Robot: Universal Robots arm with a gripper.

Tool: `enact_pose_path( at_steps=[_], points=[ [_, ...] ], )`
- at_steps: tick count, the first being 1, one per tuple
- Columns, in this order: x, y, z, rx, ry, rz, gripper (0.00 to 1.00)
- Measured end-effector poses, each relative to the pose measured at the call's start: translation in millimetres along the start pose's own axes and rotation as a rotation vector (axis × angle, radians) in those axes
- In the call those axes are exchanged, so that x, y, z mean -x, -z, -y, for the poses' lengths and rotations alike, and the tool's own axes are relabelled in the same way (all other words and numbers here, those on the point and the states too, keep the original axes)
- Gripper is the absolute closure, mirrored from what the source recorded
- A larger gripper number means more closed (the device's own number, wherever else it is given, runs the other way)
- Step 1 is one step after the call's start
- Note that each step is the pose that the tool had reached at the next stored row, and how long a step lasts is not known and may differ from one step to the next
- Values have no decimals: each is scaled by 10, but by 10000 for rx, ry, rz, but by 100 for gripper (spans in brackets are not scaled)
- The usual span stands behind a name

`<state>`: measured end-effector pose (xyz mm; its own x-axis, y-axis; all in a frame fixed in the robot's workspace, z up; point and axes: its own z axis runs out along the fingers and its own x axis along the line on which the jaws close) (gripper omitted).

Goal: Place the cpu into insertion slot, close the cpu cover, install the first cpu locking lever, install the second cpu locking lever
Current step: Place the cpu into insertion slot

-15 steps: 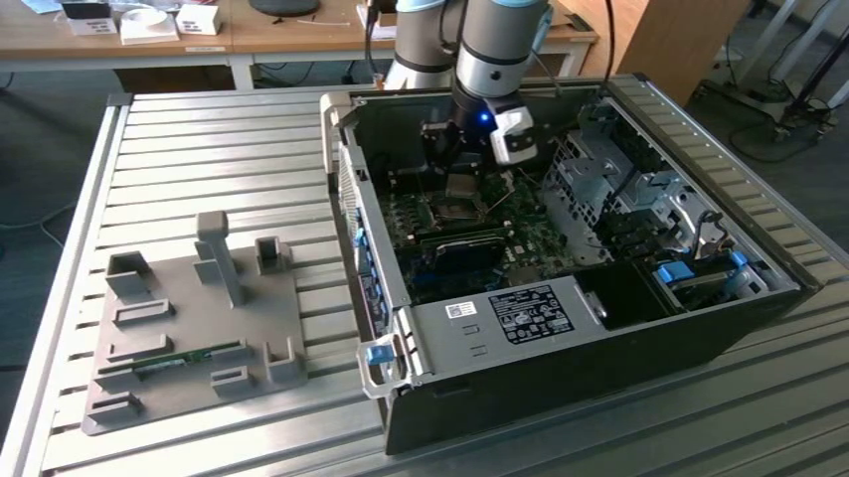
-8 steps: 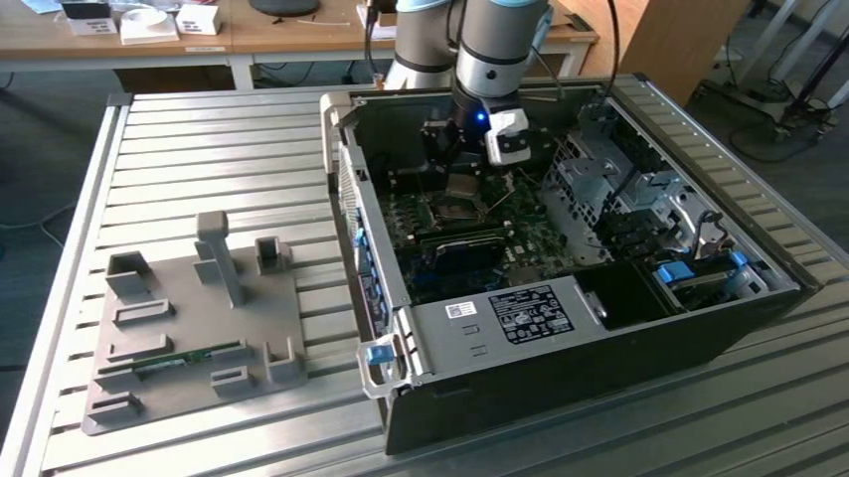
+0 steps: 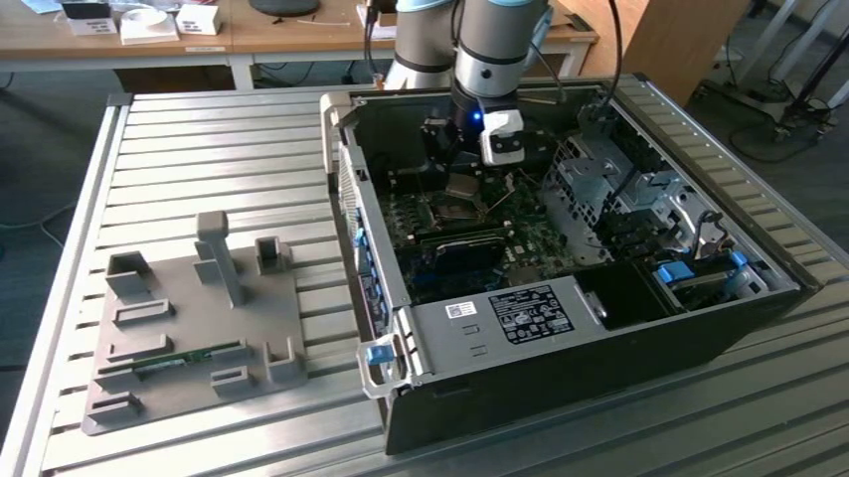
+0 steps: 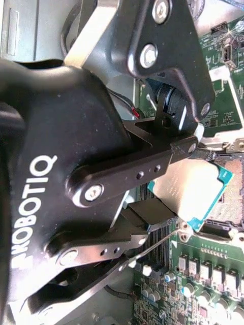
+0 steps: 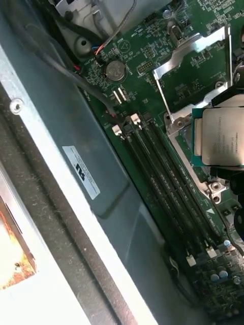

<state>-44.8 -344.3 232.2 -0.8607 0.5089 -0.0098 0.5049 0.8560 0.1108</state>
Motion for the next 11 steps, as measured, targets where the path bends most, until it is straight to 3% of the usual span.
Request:
enact_pose_path(
  at_steps=[7,11],
  points=[
    [-13,0,5,2,-136,17,46],
    [-14,-2,6,-5,-699,79,46]
  ],
)
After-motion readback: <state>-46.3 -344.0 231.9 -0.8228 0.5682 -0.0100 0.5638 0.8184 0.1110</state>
